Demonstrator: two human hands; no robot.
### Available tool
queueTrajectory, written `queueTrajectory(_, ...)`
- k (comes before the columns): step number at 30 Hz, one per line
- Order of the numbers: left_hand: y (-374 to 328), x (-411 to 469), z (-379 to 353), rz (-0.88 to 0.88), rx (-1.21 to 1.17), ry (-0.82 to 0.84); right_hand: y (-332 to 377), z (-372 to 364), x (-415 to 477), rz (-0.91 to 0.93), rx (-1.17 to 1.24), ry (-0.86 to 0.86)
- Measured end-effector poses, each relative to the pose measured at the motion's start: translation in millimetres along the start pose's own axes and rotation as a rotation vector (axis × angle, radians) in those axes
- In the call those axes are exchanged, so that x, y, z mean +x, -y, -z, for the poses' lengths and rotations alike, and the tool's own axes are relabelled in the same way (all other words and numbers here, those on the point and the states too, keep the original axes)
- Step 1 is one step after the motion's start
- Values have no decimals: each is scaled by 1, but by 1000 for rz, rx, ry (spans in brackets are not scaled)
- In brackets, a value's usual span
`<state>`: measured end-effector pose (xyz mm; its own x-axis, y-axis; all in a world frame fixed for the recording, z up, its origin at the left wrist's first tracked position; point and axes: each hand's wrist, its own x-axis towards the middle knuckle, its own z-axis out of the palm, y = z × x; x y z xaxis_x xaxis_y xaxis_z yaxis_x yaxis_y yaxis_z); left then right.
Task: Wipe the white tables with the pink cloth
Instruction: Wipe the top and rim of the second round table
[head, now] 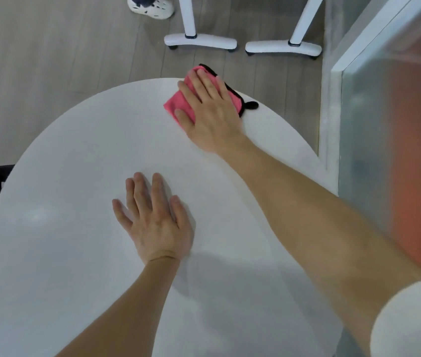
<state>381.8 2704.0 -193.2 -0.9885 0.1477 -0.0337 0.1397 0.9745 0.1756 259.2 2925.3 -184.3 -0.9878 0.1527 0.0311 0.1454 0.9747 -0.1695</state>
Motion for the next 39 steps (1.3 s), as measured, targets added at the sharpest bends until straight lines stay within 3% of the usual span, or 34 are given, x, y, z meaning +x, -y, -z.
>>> queueTrajectory(2,0,0,1,-5,-2,-5,-19,2,-25,11,9,-41)
queueTrajectory(5,-2,0,2,-18,-19,2,-50,12,-116,-152,12,-90)
queueTrajectory(11,-1,2,4,-12,-23,53,-59,31,-278,-467,-91,49)
queueTrajectory(15,-2,3,4,-18,-15,57,-46,24,-235,-495,-81,36)
queueTrajectory(20,0,3,0,-11,2,36,7,7,-93,-231,-26,-32)
queueTrajectory(23,1,1,-1,-23,2,5,28,1,-52,-121,-12,-15)
queueTrajectory(26,0,1,0,-24,5,5,-5,4,-90,-107,9,-61)
queueTrajectory(30,-5,1,5,-17,-15,20,-39,29,-238,-424,19,4)
queueTrajectory(33,-6,1,8,-11,-34,37,-23,40,-334,-503,-3,100)
queueTrajectory(36,-7,1,8,-13,-27,25,-17,36,-334,-504,-16,114)
queueTrajectory(39,-5,2,4,-15,-14,18,-20,24,-259,-437,-28,45)
